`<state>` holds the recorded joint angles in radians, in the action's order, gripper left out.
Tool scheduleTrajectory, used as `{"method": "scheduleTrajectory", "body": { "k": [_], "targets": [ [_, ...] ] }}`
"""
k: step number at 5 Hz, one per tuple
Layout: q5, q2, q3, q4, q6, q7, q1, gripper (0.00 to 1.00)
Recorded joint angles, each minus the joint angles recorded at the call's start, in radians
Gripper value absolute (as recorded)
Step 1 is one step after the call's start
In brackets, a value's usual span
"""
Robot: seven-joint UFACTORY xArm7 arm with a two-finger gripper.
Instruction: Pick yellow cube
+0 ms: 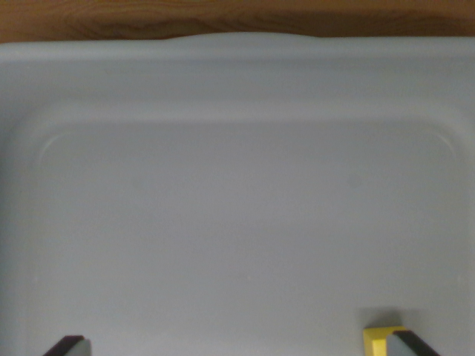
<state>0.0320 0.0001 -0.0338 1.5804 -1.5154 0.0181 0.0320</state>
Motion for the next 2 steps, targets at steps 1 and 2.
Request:
{"method": "scheduleTrajectory", "body": {
  "k": [1,2],
  "targets": [
    [0.0004,0.005,0.004,-0.018,0.020,0.010,0.0044,0.00],
    [0.0004,0.005,0.004,-0.018,0.020,0.010,0.0044,0.00]
  ]
}}
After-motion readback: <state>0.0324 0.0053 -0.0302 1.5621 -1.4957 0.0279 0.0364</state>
